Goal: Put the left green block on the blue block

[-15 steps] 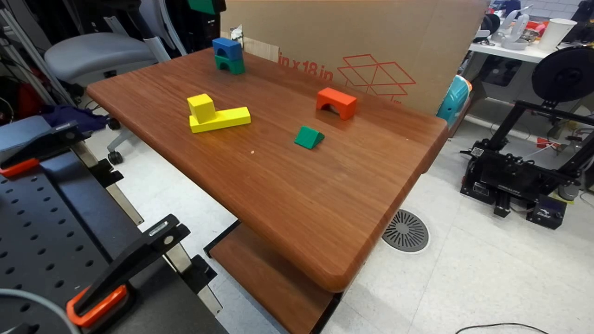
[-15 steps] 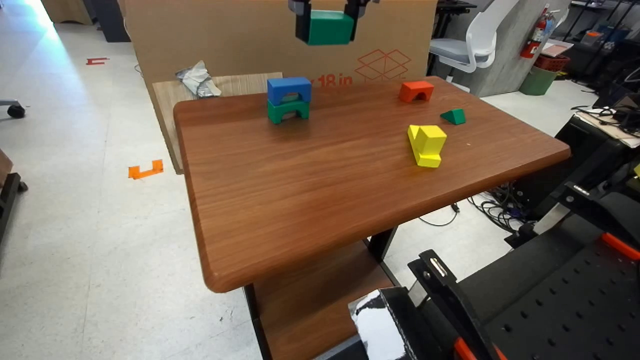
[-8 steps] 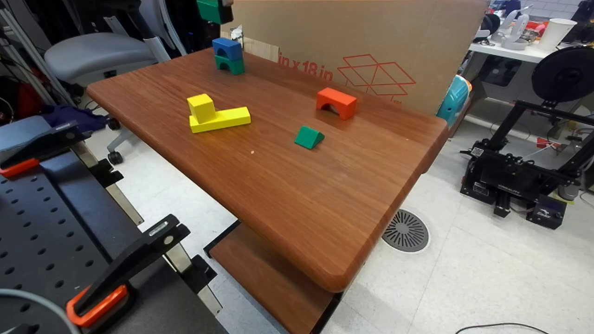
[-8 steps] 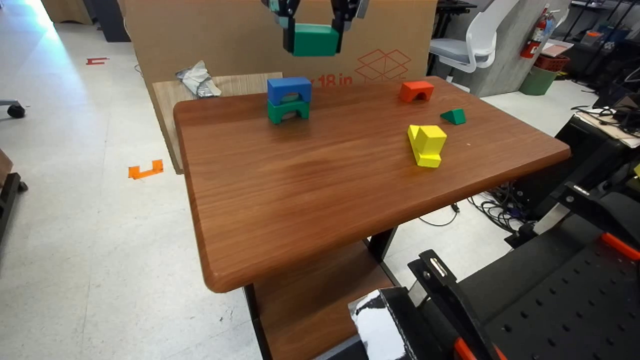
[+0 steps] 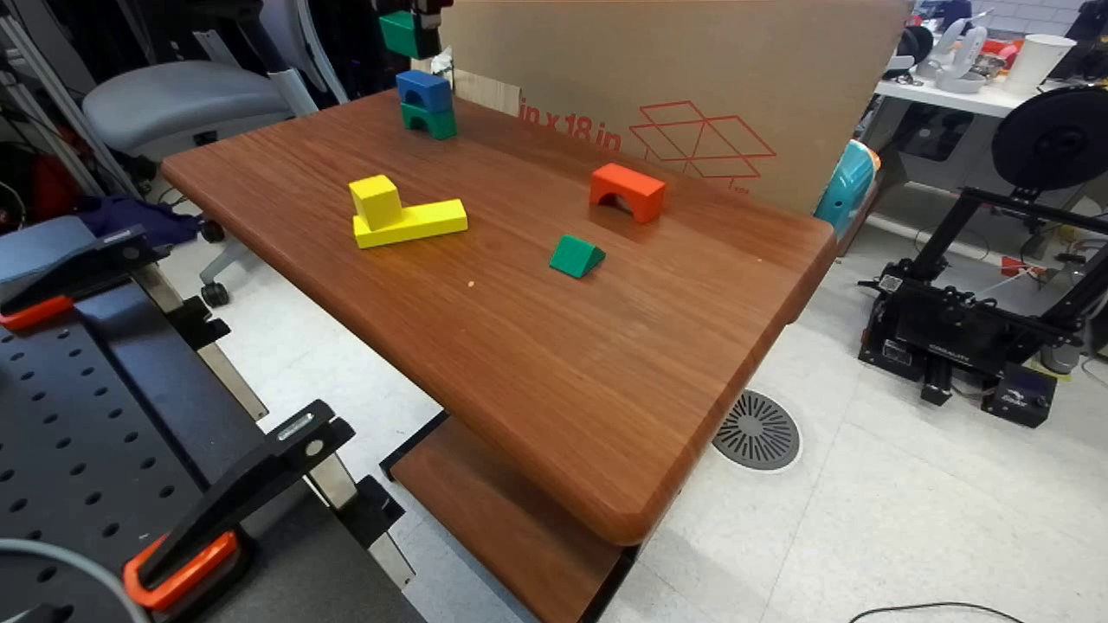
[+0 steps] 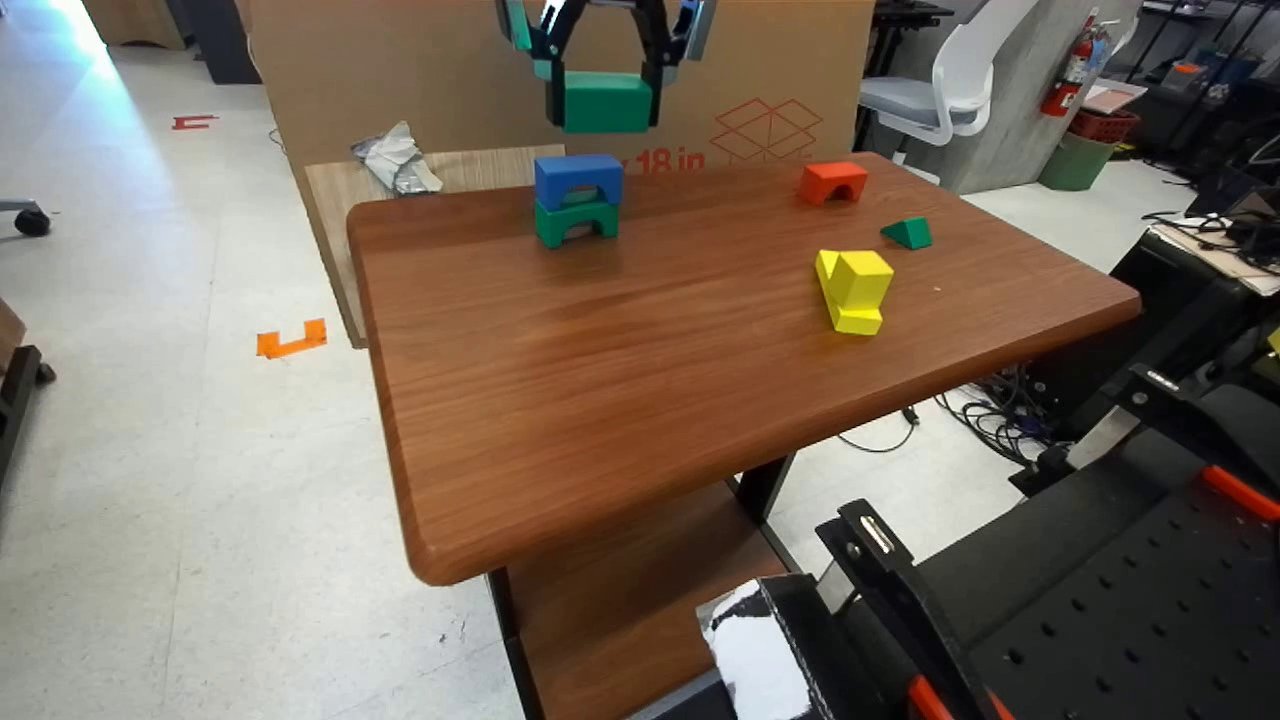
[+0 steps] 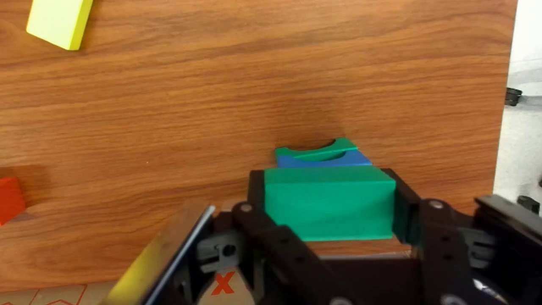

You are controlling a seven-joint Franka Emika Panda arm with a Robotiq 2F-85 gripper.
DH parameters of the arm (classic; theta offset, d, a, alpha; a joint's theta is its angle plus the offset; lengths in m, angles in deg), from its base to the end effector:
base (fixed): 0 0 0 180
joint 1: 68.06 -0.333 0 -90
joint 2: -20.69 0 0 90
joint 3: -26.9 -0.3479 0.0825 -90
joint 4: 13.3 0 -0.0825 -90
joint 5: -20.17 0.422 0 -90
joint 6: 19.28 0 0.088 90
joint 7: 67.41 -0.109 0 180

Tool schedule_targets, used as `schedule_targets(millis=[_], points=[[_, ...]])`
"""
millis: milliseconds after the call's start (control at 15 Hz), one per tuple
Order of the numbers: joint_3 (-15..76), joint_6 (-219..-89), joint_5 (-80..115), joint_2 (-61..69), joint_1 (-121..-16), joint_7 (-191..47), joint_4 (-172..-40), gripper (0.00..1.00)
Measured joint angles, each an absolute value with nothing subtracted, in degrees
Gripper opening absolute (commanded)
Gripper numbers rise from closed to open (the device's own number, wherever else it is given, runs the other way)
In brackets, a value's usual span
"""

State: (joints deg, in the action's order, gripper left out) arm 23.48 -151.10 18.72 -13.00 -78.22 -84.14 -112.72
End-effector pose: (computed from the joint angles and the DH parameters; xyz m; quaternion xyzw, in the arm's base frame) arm 0.6929 0.1627 0.2382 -0.9996 0.0238 0.0122 0.0042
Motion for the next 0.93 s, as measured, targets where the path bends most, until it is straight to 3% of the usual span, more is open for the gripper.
schedule_targets(millis=[933], points=[[24.3, -146.1, 18.7, -18.1, -79.6, -86.5, -105.4, 0.41]])
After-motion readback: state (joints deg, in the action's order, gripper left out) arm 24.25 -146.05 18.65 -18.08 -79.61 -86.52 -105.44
